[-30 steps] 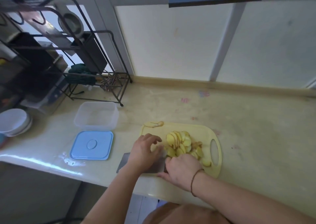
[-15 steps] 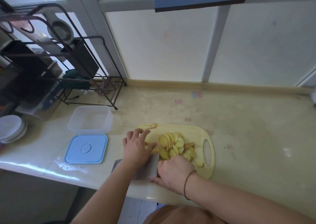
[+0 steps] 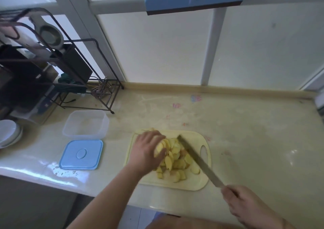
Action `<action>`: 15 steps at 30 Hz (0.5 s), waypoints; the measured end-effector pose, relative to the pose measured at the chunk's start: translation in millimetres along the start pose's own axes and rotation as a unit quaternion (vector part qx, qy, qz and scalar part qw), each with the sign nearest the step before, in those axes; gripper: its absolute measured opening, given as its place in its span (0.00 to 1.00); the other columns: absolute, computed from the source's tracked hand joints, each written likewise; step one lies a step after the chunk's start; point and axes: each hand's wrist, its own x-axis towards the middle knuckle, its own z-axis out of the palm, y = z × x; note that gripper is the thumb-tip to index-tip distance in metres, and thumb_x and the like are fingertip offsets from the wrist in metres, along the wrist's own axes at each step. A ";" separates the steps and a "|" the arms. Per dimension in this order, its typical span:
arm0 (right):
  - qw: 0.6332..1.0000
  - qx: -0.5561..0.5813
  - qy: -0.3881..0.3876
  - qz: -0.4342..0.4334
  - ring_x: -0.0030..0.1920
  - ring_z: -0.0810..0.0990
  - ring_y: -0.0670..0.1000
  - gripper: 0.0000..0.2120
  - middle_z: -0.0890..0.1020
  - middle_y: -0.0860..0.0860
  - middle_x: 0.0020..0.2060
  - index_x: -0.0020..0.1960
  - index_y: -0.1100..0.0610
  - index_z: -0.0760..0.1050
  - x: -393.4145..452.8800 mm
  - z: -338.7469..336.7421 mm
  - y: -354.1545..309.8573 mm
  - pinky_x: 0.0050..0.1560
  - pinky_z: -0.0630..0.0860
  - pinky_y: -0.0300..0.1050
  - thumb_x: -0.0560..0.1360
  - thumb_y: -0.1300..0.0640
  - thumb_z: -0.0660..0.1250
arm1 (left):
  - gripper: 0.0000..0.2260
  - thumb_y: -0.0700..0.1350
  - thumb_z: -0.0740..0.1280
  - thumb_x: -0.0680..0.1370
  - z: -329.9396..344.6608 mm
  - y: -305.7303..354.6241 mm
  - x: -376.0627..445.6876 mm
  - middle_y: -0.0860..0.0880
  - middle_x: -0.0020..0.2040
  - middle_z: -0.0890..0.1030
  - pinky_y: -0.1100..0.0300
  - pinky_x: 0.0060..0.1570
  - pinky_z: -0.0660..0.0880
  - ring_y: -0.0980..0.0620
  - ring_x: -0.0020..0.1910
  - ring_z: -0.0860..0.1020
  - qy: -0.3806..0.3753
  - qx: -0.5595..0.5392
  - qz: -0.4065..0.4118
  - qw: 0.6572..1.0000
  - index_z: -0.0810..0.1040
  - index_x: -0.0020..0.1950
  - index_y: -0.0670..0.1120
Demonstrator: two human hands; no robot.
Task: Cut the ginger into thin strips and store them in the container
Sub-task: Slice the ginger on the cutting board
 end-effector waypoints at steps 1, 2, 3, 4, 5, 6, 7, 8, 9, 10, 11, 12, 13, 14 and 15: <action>0.994 0.091 -0.008 0.053 0.20 0.60 0.48 0.34 0.64 0.51 0.22 0.36 0.58 0.65 -0.4 0.8 8.2 0.22 0.59 0.37 0.68 0.25 0.57 | 0.18 0.56 0.69 0.75 13.1 13.5 -1.7 0.46 0.59 0.81 0.48 0.56 0.75 0.43 0.57 0.78 -0.049 0.005 0.037 0.998 0.81 0.61 0.48; 0.982 0.162 -0.012 0.091 0.19 0.59 0.47 0.32 0.63 0.53 0.22 0.37 0.59 0.65 2.9 2.6 15.9 0.22 0.58 0.35 0.70 0.28 0.56 | 0.22 0.59 0.68 0.75 25.0 25.9 -2.3 0.46 0.63 0.80 0.46 0.60 0.74 0.42 0.60 0.78 -0.109 0.022 0.060 0.992 0.79 0.65 0.50; 0.968 0.219 -0.009 0.122 0.19 0.58 0.46 0.29 0.61 0.54 0.23 0.37 0.59 0.65 7.4 5.7 20.5 0.22 0.58 0.34 0.73 0.31 0.55 | 0.26 0.63 0.66 0.75 35.3 35.5 -2.4 0.47 0.68 0.77 0.44 0.65 0.72 0.41 0.65 0.75 -0.168 0.046 0.072 0.982 0.76 0.69 0.51; 0.952 0.269 -0.004 0.145 0.19 0.58 0.45 0.28 0.60 0.54 0.24 0.37 0.58 0.64 10.4 9.0 24.7 0.22 0.58 0.34 0.75 0.32 0.54 | 0.30 0.66 0.63 0.75 42.2 43.0 -2.1 0.47 0.72 0.73 0.42 0.71 0.66 0.41 0.70 0.72 -0.220 0.071 0.075 0.970 0.72 0.73 0.53; 0.936 0.312 -0.001 0.163 0.19 0.57 0.45 0.28 0.59 0.54 0.24 0.37 0.57 0.64 13.2 12.0 28.2 0.21 0.59 0.34 0.76 0.32 0.53 | 0.33 0.68 0.61 0.75 46.3 47.7 -1.4 0.47 0.76 0.68 0.40 0.75 0.58 0.40 0.74 0.66 -0.260 0.090 0.076 0.958 0.66 0.77 0.54; 0.924 0.340 0.000 0.175 0.19 0.56 0.45 0.27 0.58 0.54 0.25 0.37 0.57 0.63 16.2 15.2 32.5 0.21 0.59 0.34 0.77 0.32 0.53 | 0.36 0.70 0.59 0.75 49.0 50.0 -0.5 0.47 0.79 0.63 0.38 0.77 0.50 0.40 0.78 0.61 -0.288 0.100 0.076 0.949 0.60 0.79 0.55; 0.915 0.359 0.003 0.184 0.19 0.56 0.46 0.28 0.58 0.53 0.25 0.38 0.57 0.63 19.7 18.8 35.1 0.21 0.59 0.34 0.77 0.32 0.53 | 0.37 0.71 0.58 0.75 51.8 50.9 0.8 0.47 0.81 0.58 0.38 0.77 0.43 0.39 0.79 0.55 -0.305 0.107 0.079 0.943 0.55 0.80 0.56; 0.911 0.366 0.006 0.191 0.19 0.56 0.46 0.28 0.58 0.54 0.25 0.38 0.57 0.63 22.4 22.6 39.0 0.21 0.58 0.34 0.77 0.32 0.53 | 0.38 0.71 0.57 0.75 54.8 50.8 1.5 0.47 0.82 0.54 0.37 0.77 0.39 0.39 0.80 0.52 -0.322 0.115 0.084 0.936 0.51 0.81 0.57; 0.910 0.368 0.006 0.192 0.19 0.56 0.46 0.28 0.58 0.54 0.25 0.37 0.57 0.64 24.9 26.7 42.7 0.21 0.58 0.35 0.77 0.32 0.53 | 0.37 0.72 0.56 0.76 57.6 50.1 1.4 0.46 0.82 0.51 0.36 0.76 0.36 0.38 0.80 0.49 -0.337 0.124 0.094 0.928 0.48 0.80 0.59; 0.911 0.367 0.003 0.190 0.19 0.57 0.46 0.28 0.58 0.54 0.25 0.36 0.58 0.64 26.5 30.9 47.9 0.21 0.58 0.35 0.76 0.32 0.54 | 0.36 0.71 0.55 0.77 60.6 49.2 0.3 0.46 0.82 0.50 0.35 0.75 0.34 0.38 0.80 0.48 -0.348 0.133 0.104 0.922 0.47 0.80 0.59; 0.912 0.364 0.000 0.189 0.19 0.57 0.47 0.29 0.59 0.54 0.25 0.35 0.58 0.65 28.1 34.5 51.0 0.22 0.58 0.35 0.75 0.32 0.54 | 0.35 0.71 0.53 0.77 64.1 47.6 -0.9 0.47 0.82 0.50 0.34 0.74 0.33 0.37 0.80 0.48 -0.351 0.140 0.115 0.919 0.48 0.80 0.59; 0.914 0.360 0.001 0.187 0.19 0.58 0.47 0.29 0.59 0.55 0.25 0.35 0.58 0.65 29.5 37.3 53.2 0.22 0.58 0.36 0.75 0.32 0.54 | 0.33 0.70 0.53 0.78 67.5 44.9 -1.9 0.46 0.81 0.52 0.33 0.74 0.34 0.37 0.80 0.50 -0.347 0.141 0.123 0.919 0.52 0.80 0.59; 0.915 0.359 0.004 0.185 0.19 0.58 0.48 0.29 0.60 0.55 0.25 0.35 0.58 0.66 30.4 39.1 53.8 0.22 0.58 0.36 0.74 0.32 0.54 | 0.31 0.69 0.53 0.79 70.4 42.1 -3.0 0.46 0.80 0.56 0.32 0.74 0.37 0.36 0.79 0.54 -0.342 0.138 0.132 0.920 0.57 0.79 0.58; 0.916 0.358 0.005 0.182 0.20 0.58 0.48 0.29 0.60 0.56 0.25 0.35 0.58 0.66 30.5 39.9 54.2 0.22 0.59 0.37 0.75 0.32 0.54 | 0.29 0.68 0.53 0.79 73.0 39.5 -4.1 0.46 0.78 0.62 0.31 0.74 0.42 0.36 0.77 0.60 -0.332 0.138 0.146 0.922 0.64 0.76 0.57; 0.916 0.359 0.007 0.178 0.20 0.58 0.49 0.29 0.61 0.56 0.25 0.35 0.59 0.66 31.0 40.0 53.8 0.22 0.60 0.37 0.76 0.32 0.53 | 0.27 0.67 0.55 0.79 75.8 37.1 -5.6 0.46 0.75 0.68 0.31 0.74 0.49 0.36 0.73 0.67 -0.319 0.144 0.162 0.923 0.69 0.73 0.56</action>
